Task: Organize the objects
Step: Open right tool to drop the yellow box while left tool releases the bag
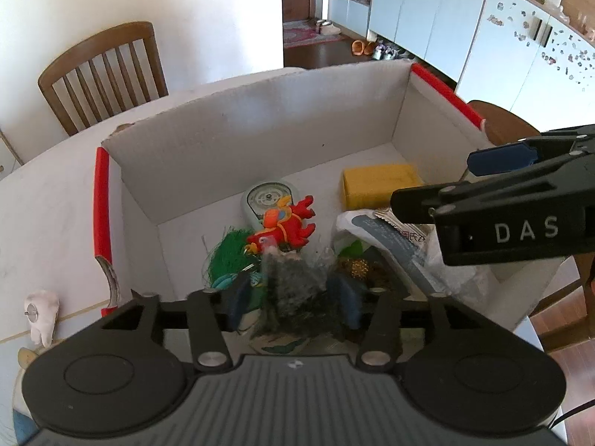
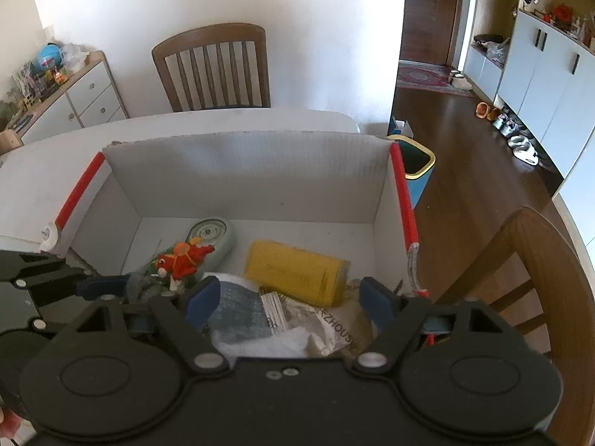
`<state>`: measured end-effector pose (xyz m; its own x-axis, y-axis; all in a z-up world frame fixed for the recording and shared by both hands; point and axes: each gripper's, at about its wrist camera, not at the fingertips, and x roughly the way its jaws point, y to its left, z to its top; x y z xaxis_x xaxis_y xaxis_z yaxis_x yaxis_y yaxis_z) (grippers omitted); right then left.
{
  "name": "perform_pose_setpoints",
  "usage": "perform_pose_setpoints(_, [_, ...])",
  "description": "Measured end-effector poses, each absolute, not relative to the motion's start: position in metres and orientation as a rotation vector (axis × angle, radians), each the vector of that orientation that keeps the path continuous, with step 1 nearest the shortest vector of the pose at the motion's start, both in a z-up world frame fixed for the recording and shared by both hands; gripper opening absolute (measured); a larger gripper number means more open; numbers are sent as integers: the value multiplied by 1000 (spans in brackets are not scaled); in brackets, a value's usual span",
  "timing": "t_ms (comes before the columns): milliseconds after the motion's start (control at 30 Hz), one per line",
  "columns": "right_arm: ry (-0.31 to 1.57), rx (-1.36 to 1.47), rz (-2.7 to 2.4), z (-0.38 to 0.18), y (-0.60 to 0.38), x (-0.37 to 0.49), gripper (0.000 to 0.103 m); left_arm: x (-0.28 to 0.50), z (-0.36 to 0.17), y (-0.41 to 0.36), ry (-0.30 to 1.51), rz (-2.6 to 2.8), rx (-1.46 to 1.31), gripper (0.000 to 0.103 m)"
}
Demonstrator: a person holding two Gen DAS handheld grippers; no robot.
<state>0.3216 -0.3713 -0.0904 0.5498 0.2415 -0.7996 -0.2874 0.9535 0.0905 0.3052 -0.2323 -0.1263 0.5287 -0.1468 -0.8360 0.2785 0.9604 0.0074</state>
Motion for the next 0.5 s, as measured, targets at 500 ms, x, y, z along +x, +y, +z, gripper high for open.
perform_pose_setpoints(500, [889,-31,322,-56,-372,287,85,273,-91,-210,894,-282,75,65])
